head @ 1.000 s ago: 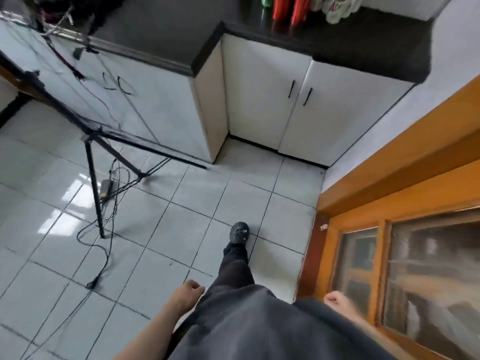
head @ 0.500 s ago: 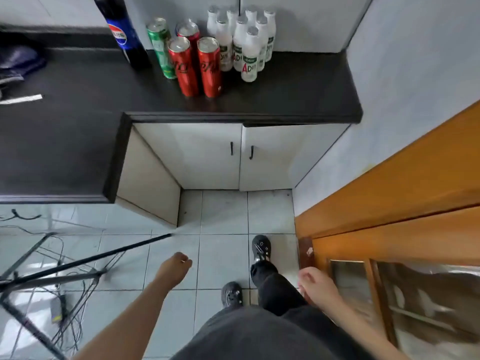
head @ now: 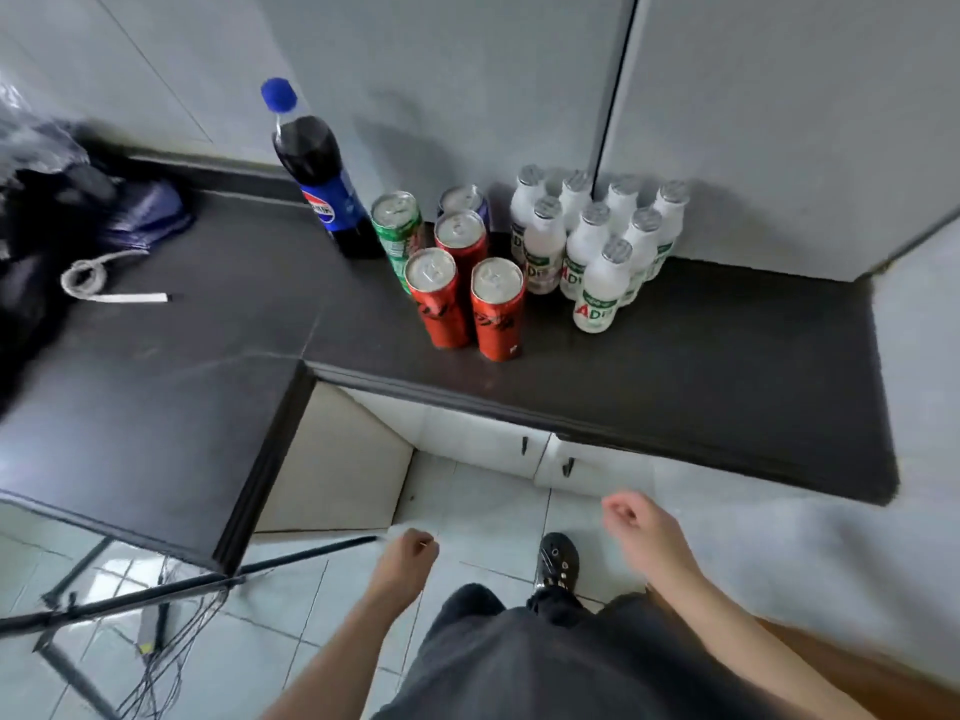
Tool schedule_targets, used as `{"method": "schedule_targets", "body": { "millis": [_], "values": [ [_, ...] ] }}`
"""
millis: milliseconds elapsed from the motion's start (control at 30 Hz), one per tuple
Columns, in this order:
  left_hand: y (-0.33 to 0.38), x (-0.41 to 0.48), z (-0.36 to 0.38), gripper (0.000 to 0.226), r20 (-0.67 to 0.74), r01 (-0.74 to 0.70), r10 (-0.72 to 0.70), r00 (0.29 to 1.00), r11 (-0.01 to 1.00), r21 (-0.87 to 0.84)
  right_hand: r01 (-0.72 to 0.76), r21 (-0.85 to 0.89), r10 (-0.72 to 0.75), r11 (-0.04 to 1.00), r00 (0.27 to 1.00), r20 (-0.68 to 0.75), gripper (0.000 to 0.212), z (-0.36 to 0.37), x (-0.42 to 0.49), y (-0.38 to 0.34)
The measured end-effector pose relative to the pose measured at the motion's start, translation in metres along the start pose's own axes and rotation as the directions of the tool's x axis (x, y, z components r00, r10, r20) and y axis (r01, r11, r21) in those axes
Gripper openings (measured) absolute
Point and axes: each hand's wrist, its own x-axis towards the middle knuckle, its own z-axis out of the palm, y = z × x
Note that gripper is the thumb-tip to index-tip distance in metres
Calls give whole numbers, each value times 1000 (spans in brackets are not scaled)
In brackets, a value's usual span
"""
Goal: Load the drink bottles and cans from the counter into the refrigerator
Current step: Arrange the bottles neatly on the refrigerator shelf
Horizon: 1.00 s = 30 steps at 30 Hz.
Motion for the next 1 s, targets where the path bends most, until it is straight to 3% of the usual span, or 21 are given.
{"method": "schedule_targets", "body": {
  "millis": [133, 200, 300, 367, 467, 567, 633, 800, 933, 1000],
  "values": [
    [42, 15, -30, 8, -131, -20, -12, 991, 972, -234, 21, -88, -7, 996, 987, 159, 18, 0, 34, -49],
    [50, 23, -39, 15, -140, -26, -14, 990, 960, -277, 45, -98, -29, 994, 987, 156, 15, 2, 42, -63],
    [56, 35, -55, 8, -202, -83, 2, 979, 917, -390, 148, -69, -140, 987, 984, 115, 14, 3, 50, -85],
    [61, 44, -74, 11, -290, -173, 43, 956, 882, -439, 202, -26, -202, 979, 979, 21, 15, 1, 56, -105],
    [76, 59, -114, 15, -396, -299, 100, 913, 825, -479, 268, 75, -245, 961, 942, -227, 18, -7, 60, -136],
    [98, 78, -162, 14, -560, -411, 87, 824, 773, -484, 355, 146, -223, 924, 806, -549, 23, -18, 65, -167],
    [116, 93, -192, 10, -668, -488, 61, 742, 732, -475, 369, 157, -164, 916, 703, -692, 24, -26, 75, -183],
    [161, 127, -242, 44, -749, -616, 73, 659, 623, -482, 281, 158, -15, 947, 527, -850, 42, -38, 99, -207],
    [189, 145, -259, 75, -712, -621, 109, 694, 591, -515, 224, 133, 0, 965, 513, -859, 37, -37, 112, -213],
    [201, 151, -265, 81, -726, -677, 165, 667, 541, -499, 215, 115, -15, 970, 524, -852, 32, -37, 115, -213]
  ]
}}
